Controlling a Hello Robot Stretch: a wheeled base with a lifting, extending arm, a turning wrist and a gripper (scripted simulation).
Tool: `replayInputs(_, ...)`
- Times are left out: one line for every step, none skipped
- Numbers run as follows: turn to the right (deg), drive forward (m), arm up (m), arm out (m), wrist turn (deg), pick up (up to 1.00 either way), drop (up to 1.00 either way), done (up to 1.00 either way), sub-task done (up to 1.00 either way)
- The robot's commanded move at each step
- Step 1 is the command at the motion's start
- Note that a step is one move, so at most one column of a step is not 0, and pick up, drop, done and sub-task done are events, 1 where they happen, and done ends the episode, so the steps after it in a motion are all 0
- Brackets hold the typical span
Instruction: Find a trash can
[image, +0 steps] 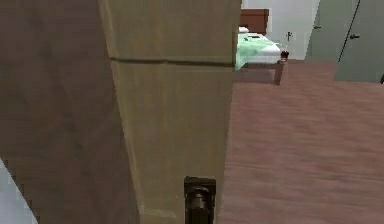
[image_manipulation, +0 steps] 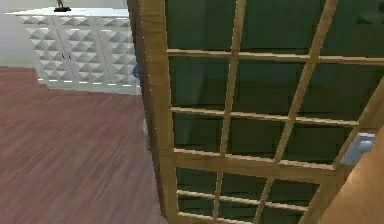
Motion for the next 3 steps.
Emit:
replayInputs(45.0, 0.00, 0.00, 0.00, 0.0, 0.00, 0.00, 0.00, 0.00)
replayInputs(27.0, 0.00, 0.00, 0.00, 0.0, 0.00, 0.00, 0.00, 0.00)
replayInputs(0.0, 0.30, 0.00, 0.00, 0.0, 0.00, 0.00, 0.00, 0.00)
